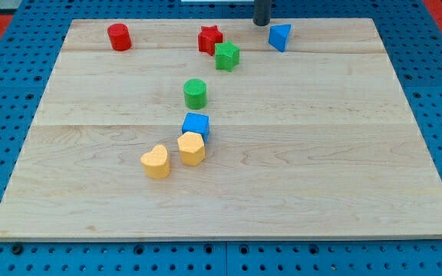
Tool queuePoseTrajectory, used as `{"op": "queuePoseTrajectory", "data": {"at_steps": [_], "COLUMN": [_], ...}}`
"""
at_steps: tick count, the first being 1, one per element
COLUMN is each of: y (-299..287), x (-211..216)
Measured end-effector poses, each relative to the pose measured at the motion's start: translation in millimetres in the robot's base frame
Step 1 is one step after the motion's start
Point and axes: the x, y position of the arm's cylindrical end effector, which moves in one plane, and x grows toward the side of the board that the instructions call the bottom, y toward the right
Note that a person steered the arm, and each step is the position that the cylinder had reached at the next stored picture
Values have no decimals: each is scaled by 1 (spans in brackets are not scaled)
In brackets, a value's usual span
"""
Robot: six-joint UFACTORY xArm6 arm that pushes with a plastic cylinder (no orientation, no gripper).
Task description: Move the arm to the top of he blue triangle
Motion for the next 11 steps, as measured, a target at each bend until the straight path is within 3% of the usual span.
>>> {"op": "queuePoseTrajectory", "data": {"at_steps": [7,9,11], "y": [-3,30,27], "x": [1,1,0]}}
